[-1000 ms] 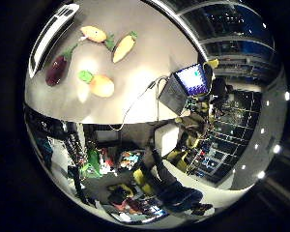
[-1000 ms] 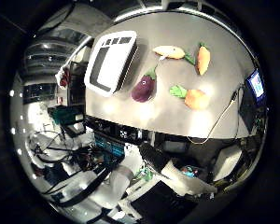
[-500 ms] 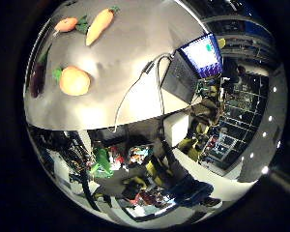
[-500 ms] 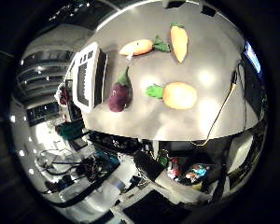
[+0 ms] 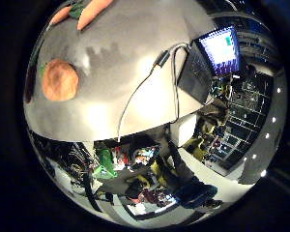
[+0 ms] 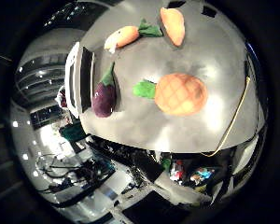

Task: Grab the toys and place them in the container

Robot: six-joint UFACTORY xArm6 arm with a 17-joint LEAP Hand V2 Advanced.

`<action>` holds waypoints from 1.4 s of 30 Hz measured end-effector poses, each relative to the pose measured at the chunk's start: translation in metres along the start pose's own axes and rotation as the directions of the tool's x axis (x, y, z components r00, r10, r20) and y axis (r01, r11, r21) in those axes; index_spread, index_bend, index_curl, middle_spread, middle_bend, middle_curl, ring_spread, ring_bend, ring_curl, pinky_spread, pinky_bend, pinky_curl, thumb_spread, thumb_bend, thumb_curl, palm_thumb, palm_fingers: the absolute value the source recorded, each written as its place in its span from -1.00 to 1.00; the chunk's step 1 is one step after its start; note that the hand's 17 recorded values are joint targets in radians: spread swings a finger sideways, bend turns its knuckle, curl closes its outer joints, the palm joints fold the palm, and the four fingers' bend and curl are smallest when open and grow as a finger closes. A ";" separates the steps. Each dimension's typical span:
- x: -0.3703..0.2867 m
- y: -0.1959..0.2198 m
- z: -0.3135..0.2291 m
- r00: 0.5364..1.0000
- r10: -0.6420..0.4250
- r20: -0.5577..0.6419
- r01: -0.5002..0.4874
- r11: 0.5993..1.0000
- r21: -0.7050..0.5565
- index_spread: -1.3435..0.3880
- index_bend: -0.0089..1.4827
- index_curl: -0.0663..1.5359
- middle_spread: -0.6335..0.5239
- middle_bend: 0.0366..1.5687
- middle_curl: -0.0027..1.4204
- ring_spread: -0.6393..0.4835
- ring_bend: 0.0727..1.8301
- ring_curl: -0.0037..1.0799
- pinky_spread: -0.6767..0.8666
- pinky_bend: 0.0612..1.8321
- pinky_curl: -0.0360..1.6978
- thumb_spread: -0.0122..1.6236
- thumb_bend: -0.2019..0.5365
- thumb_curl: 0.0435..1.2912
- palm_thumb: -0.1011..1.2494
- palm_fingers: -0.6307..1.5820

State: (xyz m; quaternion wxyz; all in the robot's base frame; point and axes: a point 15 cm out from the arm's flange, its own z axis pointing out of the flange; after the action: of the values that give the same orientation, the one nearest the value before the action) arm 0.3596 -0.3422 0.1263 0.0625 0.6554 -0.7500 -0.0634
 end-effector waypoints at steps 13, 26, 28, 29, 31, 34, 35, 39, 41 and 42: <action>-0.002 0.005 0.055 0.999 0.003 0.048 0.001 0.998 -0.069 0.23 -0.79 -0.62 0.20 -0.70 -0.52 0.45 -0.71 -0.50 0.39 -0.56 -0.60 0.17 -0.52 -0.59 -0.10 -0.40; -0.003 -0.017 0.085 0.999 -0.010 0.032 0.011 0.999 -0.034 0.21 -0.80 -0.68 -0.21 -0.28 -0.35 -0.21 -0.14 -0.27 -0.36 -0.24 -0.56 0.15 -0.48 -0.54 0.20 0.32; 0.000 -0.014 0.083 1.000 -0.002 0.026 0.003 1.000 -0.019 0.11 -0.63 -0.59 -0.32 -0.12 -0.23 -0.33 -0.01 -0.12 -0.60 -0.08 -0.46 0.14 -0.49 -0.53 0.29 0.58; -0.001 -0.012 0.082 1.000 0.000 0.023 0.000 1.000 -0.013 0.09 -0.56 -0.56 -0.33 -0.08 -0.20 -0.34 0.01 -0.09 -0.61 -0.06 -0.44 0.14 -0.50 -0.53 0.30 0.62; 0.007 -0.007 0.069 1.000 0.014 0.002 -0.014 0.999 0.029 0.06 -0.20 -0.40 -0.33 0.09 -0.10 -0.35 0.09 0.00 -0.61 0.03 -0.37 0.14 -0.51 -0.53 0.34 0.71; 0.015 -0.004 0.046 0.999 0.027 -0.037 -0.023 0.995 0.099 0.10 0.20 -0.19 -0.30 0.33 0.05 -0.34 0.26 0.14 -0.56 0.20 -0.24 0.14 -0.51 -0.52 0.38 0.66; 0.017 -0.001 0.039 0.999 0.033 -0.044 -0.028 0.993 0.114 0.13 0.31 -0.13 -0.29 0.39 0.08 -0.33 0.30 0.18 -0.53 0.25 -0.19 0.15 -0.50 -0.52 0.40 0.64; 0.018 -0.001 0.001 0.998 0.054 -0.038 -0.046 0.980 0.195 0.22 0.53 -0.01 -0.23 0.55 0.16 -0.31 0.40 0.30 -0.47 0.35 -0.04 0.21 -0.47 -0.49 0.49 0.58; 0.009 -0.005 -0.027 0.999 0.049 -0.022 -0.042 0.968 0.249 0.24 0.59 0.02 -0.21 0.59 0.16 -0.30 0.42 0.33 -0.44 0.37 0.02 0.23 -0.43 -0.44 0.59 0.57; 0.002 -0.006 -0.044 0.999 0.038 -0.014 -0.033 0.961 0.273 0.26 0.61 0.03 -0.21 0.62 0.17 -0.30 0.43 0.35 -0.43 0.37 0.05 0.22 -0.45 -0.42 0.63 0.56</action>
State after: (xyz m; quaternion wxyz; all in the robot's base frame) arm 0.3728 -0.3456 0.1691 -0.0200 0.6447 -0.7626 0.0480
